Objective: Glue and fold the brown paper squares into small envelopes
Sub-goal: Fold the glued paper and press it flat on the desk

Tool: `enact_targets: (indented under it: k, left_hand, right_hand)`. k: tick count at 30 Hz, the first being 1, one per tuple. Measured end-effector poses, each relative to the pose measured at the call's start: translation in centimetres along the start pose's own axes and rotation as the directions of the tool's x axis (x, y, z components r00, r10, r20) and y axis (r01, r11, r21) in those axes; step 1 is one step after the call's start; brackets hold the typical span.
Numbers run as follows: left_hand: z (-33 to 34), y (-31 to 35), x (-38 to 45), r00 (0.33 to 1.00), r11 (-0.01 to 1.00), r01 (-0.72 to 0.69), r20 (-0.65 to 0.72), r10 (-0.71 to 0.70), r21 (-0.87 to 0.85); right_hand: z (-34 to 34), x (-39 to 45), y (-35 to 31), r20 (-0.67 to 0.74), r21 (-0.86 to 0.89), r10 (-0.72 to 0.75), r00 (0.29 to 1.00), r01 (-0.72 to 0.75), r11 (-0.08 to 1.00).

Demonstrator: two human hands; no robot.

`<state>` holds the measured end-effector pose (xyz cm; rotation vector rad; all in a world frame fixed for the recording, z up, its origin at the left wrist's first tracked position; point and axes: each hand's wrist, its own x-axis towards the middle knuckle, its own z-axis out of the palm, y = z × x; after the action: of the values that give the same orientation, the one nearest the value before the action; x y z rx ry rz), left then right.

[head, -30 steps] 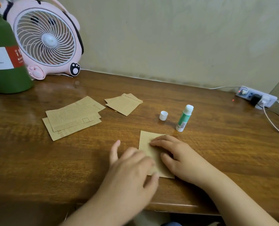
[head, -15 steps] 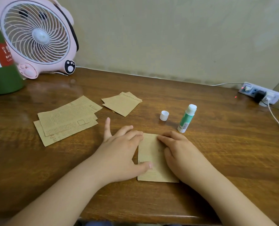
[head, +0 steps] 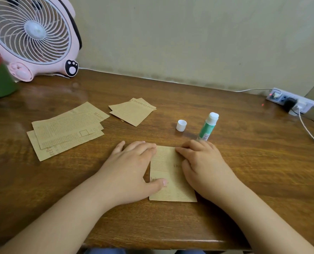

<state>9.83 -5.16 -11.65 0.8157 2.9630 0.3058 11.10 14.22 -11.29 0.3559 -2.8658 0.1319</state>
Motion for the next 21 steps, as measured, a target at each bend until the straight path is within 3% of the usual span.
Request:
enact_targets:
  k: [5,11,17,21]
  left_hand:
    - [0.3,-0.2,0.0,0.999,1.0,0.009,-0.037,-0.008,0.002]
    - [0.2,-0.2,-0.2,1.0,1.0,0.015,-0.009,-0.015,0.004]
    - [0.3,-0.2,-0.3,1.0,1.0,0.009,-0.026,-0.008,0.025]
    - [0.3,-0.1,-0.5,1.0,0.999,0.024,-0.005,-0.024,0.034]
  right_hand:
    - [0.9,1.5,-3.1,0.044,0.012,-0.087,0.995,0.086,0.996]
    - [-0.4,0.1,0.3,0.05,-0.073,0.022,0.998,-0.019,0.997]
    - [0.9,1.1,-2.4,0.046,-0.032,-0.08,0.996,0.081,0.996]
    - [-0.1,-0.2,0.0,0.022,-0.069,0.034,0.999,-0.033,0.997]
